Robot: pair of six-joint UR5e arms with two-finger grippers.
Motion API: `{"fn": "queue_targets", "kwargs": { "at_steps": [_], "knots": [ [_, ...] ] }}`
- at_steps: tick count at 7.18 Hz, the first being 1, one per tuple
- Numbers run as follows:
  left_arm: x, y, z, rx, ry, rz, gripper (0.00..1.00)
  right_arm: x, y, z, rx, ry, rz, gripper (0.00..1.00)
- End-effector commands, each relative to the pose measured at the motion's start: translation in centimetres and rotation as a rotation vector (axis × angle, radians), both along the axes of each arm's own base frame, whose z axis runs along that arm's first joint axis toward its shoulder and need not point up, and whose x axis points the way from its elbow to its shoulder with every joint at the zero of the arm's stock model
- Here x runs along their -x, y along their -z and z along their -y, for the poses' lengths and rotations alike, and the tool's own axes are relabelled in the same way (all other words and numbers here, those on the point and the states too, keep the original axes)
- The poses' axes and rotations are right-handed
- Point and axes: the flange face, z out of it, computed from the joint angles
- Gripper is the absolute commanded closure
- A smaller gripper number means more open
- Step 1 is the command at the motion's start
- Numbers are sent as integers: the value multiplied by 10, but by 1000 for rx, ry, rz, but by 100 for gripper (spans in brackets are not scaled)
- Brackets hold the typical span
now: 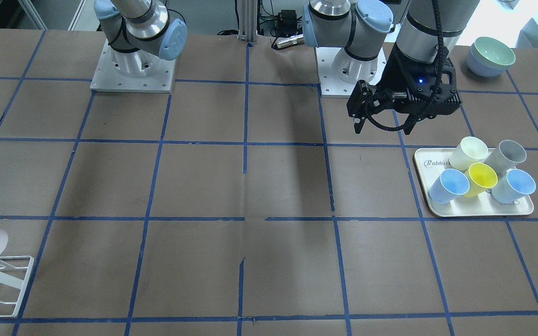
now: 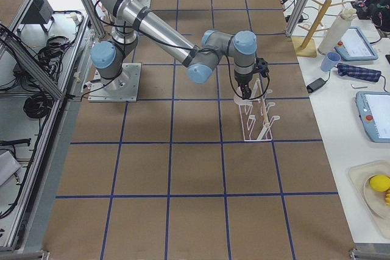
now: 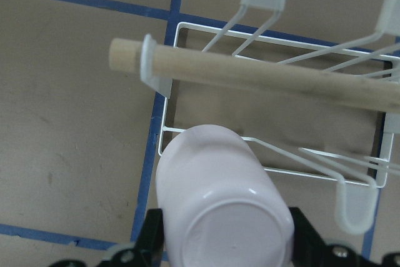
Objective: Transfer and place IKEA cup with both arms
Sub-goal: 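Close the right gripper on the pink-white cup and lift it off the dowel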
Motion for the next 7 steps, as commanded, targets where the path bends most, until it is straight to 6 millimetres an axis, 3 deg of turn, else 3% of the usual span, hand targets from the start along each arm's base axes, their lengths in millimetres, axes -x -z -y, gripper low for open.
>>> {"fn": "queue_targets", "kwargs": {
  "at_steps": [1,6,7],
  "knots": [
    [0,-1,0,2,1,-5,0,1,-26,-4,20,4,-42,80],
    [0,1,2,0,37,-81,0,-3,-72,-20,33,9,-91,79],
    [-13,2,6,2,6,-138,0,-7,-82,-25,35,7,-88,79]
  ]
}}
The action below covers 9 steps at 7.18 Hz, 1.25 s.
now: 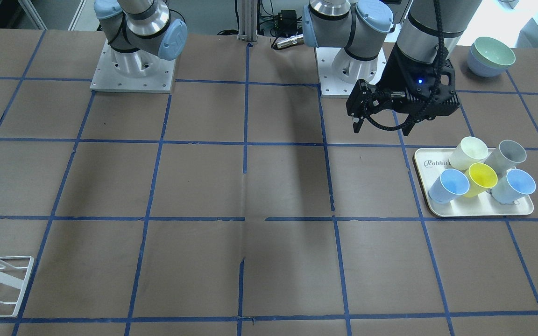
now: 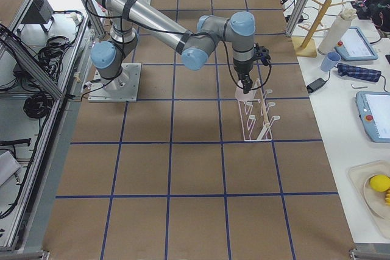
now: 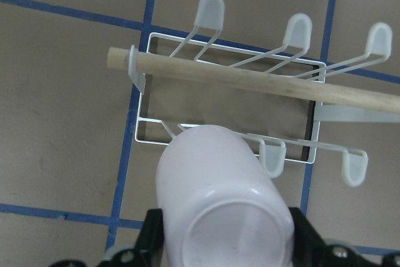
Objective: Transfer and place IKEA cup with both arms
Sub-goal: 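Carry the cup toward the left gripper while the left arm reaches to meet it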
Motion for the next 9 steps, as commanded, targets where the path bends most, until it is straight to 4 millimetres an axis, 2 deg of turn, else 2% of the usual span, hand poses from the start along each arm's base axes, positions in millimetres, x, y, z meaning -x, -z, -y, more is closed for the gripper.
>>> {"fn": "queue_targets", "kwargs": {
  "at_steps": [1,2,3,5,6,7,8,9],
  "knots": [
    [-19,9,1,-13,-49,-136,0,-9,-21,-14,-9,-2,8,79],
    [-28,19,-1,-21,-67,-220,0,-19,-35,-22,-13,-13,23,79],
    [-33,22,-1,-21,-86,-303,0,-39,-45,-28,-14,-38,54,80],
    [-30,25,-4,-64,-115,-472,0,-118,-55,-26,3,-125,225,81],
    [-21,33,-5,-78,-115,-568,0,-169,-56,-28,-9,-196,342,82],
    [-12,45,-8,-95,-121,-688,0,-218,-60,-28,-7,-170,476,83],
    [-4,48,-9,-98,-126,-784,0,-271,-72,-40,-26,-145,609,85],
    [-1,46,-5,-89,-131,-875,0,-311,-86,-58,-70,-70,756,87]
  ]
}}
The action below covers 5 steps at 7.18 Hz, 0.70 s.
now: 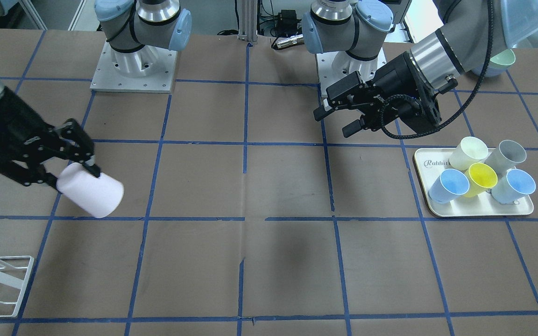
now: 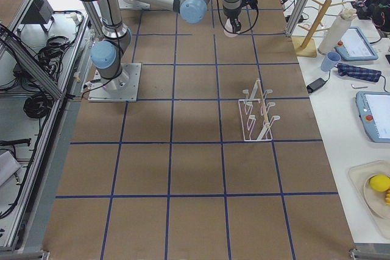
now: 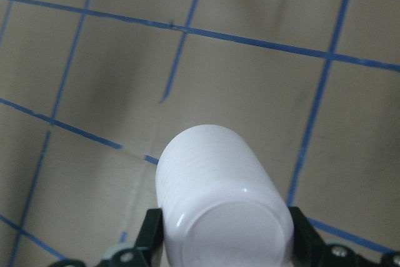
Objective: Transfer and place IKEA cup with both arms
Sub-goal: 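Carry the cup toward the left gripper while the left arm reaches to meet it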
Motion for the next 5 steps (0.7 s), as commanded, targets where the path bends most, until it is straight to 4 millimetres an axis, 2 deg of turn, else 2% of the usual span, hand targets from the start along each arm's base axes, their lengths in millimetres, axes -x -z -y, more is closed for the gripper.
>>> {"fn": "queue_targets", "kwargs": {
  "at_steps": [1,3,5],
  "knots": [
    [7,1,5,13,-11,-135,0,-69,-25,-24,-119,75,344,87],
    [13,-13,6,55,-23,-238,0,-80,-13,-26,-213,79,579,88],
    [19,-31,8,95,-30,-340,0,-87,23,-36,-310,113,834,88]
  ]
}}
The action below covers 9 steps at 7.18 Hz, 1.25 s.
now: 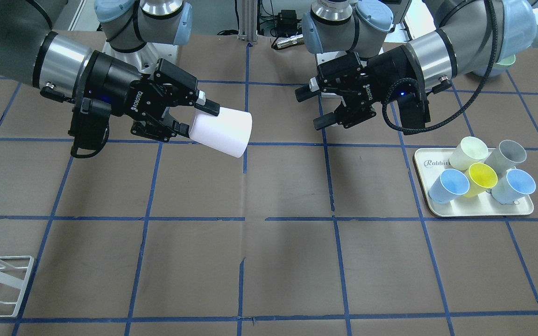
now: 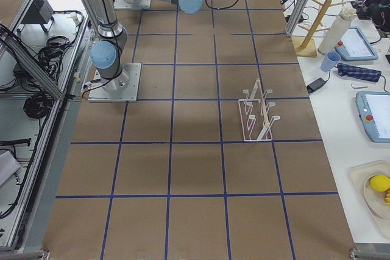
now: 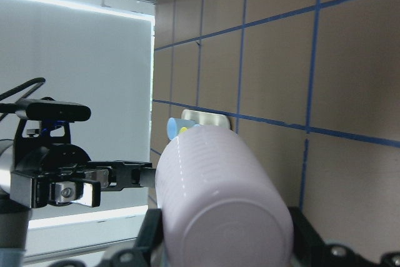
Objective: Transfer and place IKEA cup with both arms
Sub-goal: 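Carry the cup toward the left gripper while the left arm reaches to meet it, then grasp the cup with the left gripper and open the right gripper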
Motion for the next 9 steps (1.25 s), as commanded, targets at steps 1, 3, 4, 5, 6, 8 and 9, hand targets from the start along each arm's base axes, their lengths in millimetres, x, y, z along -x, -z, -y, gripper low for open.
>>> {"fn": "queue_targets", "kwargs": {
  "at_steps": [1,3,4,5,6,8,9],
  "knots": [
    [5,-17,2,56,-8,-97,0,-6,32,-11,-94,42,250,89],
    [11,-12,6,78,2,-101,0,-7,46,-8,-149,68,344,90],
    [12,-16,6,81,-2,-131,0,-10,51,-6,-178,76,388,91],
    [13,-18,6,85,1,-140,0,-12,54,-5,-186,74,388,92],
    [23,-17,5,82,20,-141,0,-13,63,-7,-206,75,389,92],
    [47,-19,-3,71,64,-142,1,-28,64,-13,-213,47,388,95],
    [47,-18,-2,70,65,-141,2,-31,65,-14,-214,42,387,96]
  ]
}}
